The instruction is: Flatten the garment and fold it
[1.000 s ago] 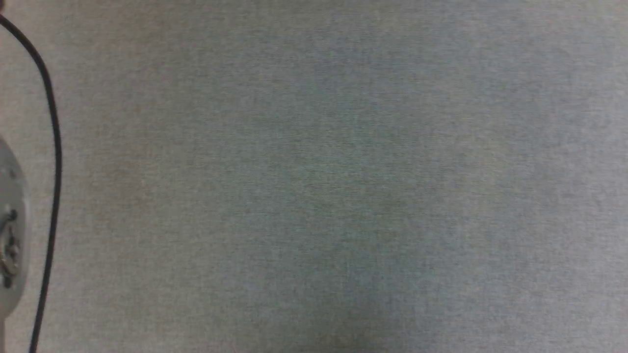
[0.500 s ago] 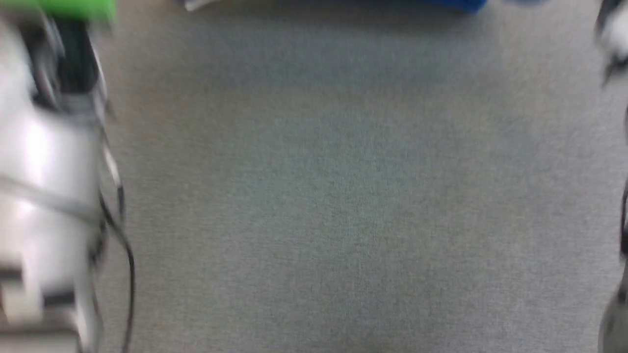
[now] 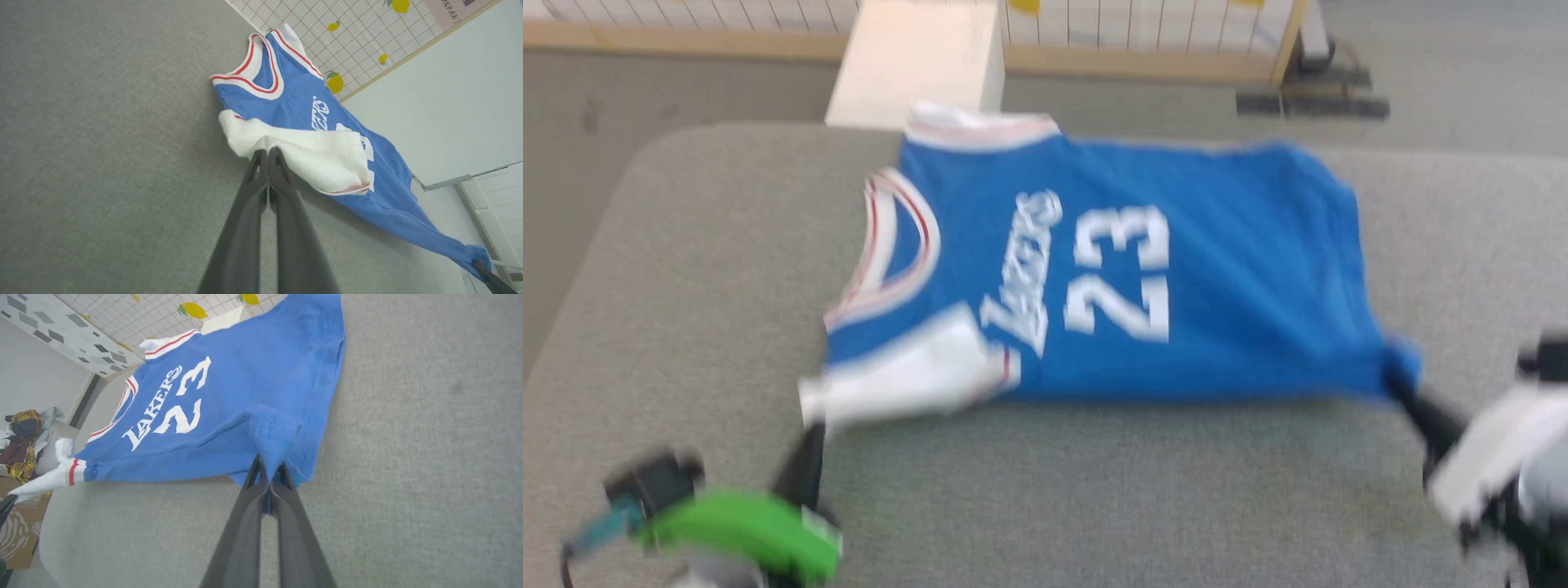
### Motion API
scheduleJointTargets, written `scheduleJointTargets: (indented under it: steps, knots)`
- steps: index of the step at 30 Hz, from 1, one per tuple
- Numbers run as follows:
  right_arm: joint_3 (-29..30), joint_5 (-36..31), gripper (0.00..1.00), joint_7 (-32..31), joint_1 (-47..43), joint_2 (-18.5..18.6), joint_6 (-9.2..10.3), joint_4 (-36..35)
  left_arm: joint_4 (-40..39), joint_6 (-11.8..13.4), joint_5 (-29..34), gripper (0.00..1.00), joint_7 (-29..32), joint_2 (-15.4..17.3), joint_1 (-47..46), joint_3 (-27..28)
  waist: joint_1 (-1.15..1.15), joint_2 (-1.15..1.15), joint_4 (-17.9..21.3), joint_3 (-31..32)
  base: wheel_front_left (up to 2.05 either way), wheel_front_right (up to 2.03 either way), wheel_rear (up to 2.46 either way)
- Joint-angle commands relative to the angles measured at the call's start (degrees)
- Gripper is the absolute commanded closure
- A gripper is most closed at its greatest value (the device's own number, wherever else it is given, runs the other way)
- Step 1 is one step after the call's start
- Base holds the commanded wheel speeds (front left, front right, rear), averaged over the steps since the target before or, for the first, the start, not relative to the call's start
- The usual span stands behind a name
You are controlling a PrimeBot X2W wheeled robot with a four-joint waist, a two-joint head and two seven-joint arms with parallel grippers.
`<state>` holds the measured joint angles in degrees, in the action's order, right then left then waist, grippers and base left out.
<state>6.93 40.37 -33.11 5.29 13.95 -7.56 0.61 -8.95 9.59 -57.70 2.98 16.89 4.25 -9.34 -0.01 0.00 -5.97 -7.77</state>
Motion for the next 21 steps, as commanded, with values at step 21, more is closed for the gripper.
scheduleJointTargets:
  steps: [21]
  knots:
    - [4.6, -4.7, 1.00, -14.6, -15.7, -1.0, 0.08, -8.4, -6.8, 12.2, 6.1, 1.00, 9.7, 7.9, 10.8, -2.3, 0.01, 0.00, -0.5, 5.3, 0.00, 0.00, 0.00]
